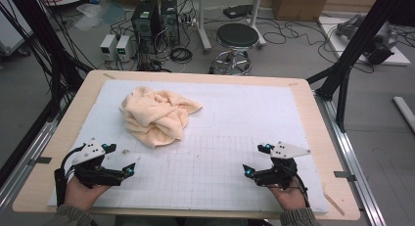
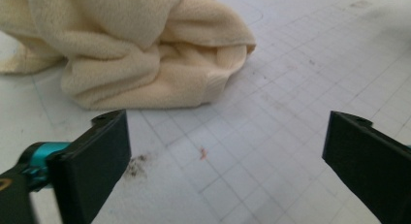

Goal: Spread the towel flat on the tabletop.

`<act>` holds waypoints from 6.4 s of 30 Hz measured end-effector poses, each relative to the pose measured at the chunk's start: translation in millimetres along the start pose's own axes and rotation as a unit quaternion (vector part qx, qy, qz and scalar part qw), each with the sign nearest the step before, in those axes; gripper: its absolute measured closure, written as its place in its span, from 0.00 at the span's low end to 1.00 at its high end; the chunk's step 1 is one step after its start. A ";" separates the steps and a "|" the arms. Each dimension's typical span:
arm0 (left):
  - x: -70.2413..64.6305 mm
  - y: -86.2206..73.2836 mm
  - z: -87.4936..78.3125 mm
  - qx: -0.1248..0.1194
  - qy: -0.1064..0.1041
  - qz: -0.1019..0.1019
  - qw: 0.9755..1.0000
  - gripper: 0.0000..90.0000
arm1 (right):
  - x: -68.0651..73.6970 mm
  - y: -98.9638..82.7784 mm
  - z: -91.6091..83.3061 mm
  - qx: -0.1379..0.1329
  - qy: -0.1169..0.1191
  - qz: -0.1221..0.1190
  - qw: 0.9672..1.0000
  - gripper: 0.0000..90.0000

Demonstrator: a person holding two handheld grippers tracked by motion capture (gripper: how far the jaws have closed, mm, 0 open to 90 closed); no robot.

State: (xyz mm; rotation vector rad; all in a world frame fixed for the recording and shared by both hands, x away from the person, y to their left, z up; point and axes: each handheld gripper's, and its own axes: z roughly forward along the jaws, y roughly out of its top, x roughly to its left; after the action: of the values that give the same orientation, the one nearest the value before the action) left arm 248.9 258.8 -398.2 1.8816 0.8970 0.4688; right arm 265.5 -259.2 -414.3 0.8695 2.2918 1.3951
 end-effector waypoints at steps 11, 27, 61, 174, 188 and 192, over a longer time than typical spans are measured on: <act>18.7 38.5 15.9 -0.026 0.003 -0.003 1.000 0.16 | -0.7 0.0 -5.0 -0.001 -0.002 0.003 1.000 0.12; 66.7 92.4 66.0 -0.045 0.050 -0.045 0.997 0.21 | -2.4 0.4 -1.8 0.002 0.008 -0.004 1.000 0.12; 62.7 57.6 140.4 0.046 0.089 -0.055 0.993 0.69 | 1.2 1.9 5.3 0.013 0.029 -0.019 0.999 0.12; -73.4 50.3 91.6 0.045 -0.178 0.097 0.978 0.88 | 39.6 25.8 32.4 0.049 0.228 -0.072 0.970 0.89; -70.5 36.7 36.6 0.030 -0.187 0.107 0.976 0.80 | 72.6 30.9 7.8 0.027 0.245 -0.086 0.965 0.70; -60.8 46.2 42.7 0.004 -0.179 0.087 0.980 0.66 | 50.3 43.2 1.3 0.002 0.193 -0.088 0.977 0.65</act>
State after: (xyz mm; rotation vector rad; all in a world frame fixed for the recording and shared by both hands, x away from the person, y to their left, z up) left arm 254.6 175.1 -373.5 1.9788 0.4990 0.2188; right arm 242.2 -211.3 -374.8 0.4064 2.5759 1.5886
